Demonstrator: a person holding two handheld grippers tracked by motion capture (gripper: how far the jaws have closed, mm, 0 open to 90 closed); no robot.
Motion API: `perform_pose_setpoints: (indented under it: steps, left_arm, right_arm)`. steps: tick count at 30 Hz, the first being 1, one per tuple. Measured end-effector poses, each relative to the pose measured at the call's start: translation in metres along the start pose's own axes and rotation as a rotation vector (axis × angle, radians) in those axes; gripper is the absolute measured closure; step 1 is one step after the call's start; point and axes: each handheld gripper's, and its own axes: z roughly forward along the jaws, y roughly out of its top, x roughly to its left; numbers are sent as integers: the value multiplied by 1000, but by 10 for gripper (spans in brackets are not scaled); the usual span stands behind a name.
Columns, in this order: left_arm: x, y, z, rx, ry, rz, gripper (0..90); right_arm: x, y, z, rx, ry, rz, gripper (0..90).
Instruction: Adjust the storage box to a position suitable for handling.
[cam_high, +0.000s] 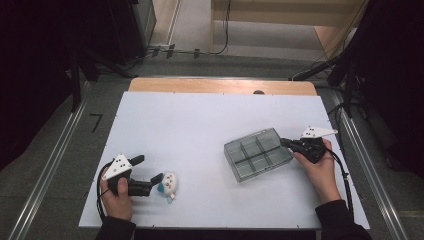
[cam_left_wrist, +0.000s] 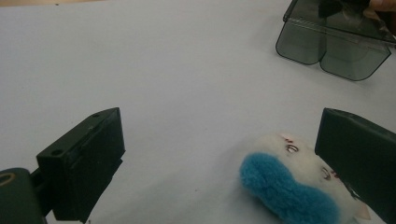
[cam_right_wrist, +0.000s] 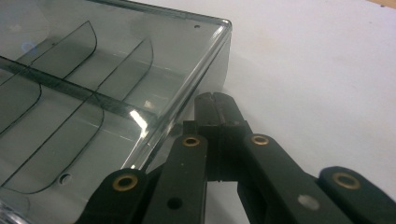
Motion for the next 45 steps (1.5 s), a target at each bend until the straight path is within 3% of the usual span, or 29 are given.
perform_pose_setpoints:
  steps: [45]
  left_arm:
    - [0, 0, 0, 1, -7, 1, 11]
  right_arm:
    - [44, 15, 25, 20, 124, -99, 882]
